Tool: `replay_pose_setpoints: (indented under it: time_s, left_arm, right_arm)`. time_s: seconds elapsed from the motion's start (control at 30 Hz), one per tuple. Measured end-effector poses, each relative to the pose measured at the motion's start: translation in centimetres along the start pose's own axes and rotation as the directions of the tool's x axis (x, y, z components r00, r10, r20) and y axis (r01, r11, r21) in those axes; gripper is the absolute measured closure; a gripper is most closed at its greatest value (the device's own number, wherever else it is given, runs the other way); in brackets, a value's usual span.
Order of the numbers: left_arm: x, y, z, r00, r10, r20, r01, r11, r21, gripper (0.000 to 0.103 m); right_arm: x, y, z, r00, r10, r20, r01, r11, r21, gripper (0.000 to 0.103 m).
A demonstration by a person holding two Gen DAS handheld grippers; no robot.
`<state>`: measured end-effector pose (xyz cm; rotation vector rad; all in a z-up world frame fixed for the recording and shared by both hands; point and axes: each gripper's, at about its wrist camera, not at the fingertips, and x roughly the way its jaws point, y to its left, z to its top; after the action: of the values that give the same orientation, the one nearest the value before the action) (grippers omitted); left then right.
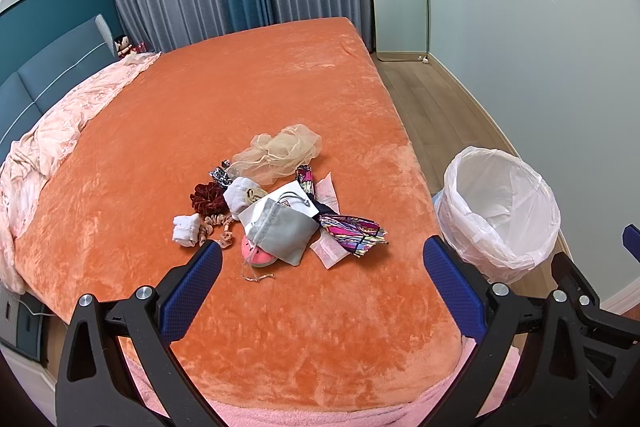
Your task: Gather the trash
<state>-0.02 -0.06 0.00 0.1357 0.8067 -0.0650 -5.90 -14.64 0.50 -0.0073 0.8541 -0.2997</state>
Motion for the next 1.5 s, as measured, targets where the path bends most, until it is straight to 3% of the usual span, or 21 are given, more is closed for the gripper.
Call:
replay_pose_setpoints:
  time_s: [1.1, 1.5]
  left_arm:
    - [0.2, -0.8, 0.6, 1.000, -0.012, 0.001, 0.012, 1.000, -0.013, 0.007]
    - [0.6, -0.6, 0.7, 0.999, 0.000, -0.032, -0.001, 0.999, -0.043, 0.007]
  right_arm:
    - [0.6, -0.8, 0.3, 1.000, -0.015, 0.006, 0.015, 1.000, 0.004, 0.015]
    - [1.3, -1.0, 0.9, 1.000, -0.012, 0.006, 0.012, 1.000, 0.003, 0.015]
